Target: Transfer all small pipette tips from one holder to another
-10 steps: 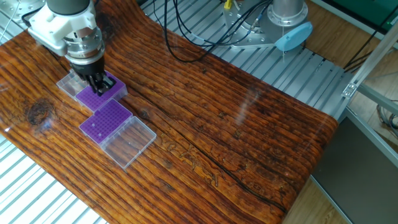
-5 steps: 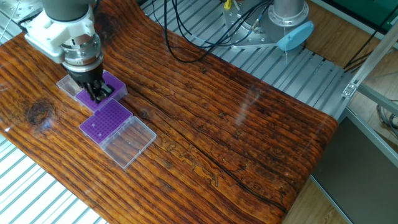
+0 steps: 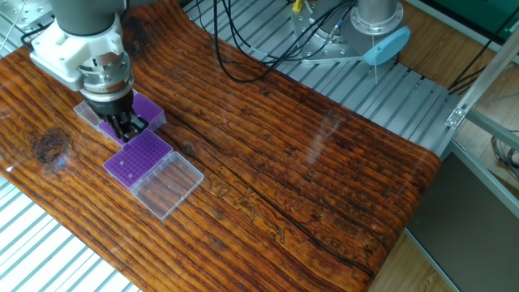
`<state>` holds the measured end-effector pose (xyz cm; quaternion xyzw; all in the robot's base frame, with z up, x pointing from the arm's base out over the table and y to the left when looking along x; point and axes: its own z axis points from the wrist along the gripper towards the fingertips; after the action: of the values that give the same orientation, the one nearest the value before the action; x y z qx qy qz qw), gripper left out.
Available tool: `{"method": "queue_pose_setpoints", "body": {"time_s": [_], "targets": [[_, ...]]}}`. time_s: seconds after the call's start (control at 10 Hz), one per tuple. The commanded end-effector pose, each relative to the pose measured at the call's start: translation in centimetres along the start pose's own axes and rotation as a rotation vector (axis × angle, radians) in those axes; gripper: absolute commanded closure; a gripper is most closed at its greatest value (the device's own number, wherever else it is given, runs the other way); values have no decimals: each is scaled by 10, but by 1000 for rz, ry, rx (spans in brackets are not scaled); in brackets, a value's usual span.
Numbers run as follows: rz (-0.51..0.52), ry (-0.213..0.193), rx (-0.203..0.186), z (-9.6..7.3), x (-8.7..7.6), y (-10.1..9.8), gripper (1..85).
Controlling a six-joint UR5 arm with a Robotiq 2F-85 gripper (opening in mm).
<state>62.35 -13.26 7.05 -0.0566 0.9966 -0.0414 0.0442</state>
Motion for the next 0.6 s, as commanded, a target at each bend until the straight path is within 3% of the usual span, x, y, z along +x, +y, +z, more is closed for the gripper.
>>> {"method": "queue_pose_setpoints", "body": {"time_s": [0.0, 0.5], "targets": [[-10, -16, 1, 2, -14, 6, 640], [-25, -24, -5, 2, -20, 10, 630]]}}
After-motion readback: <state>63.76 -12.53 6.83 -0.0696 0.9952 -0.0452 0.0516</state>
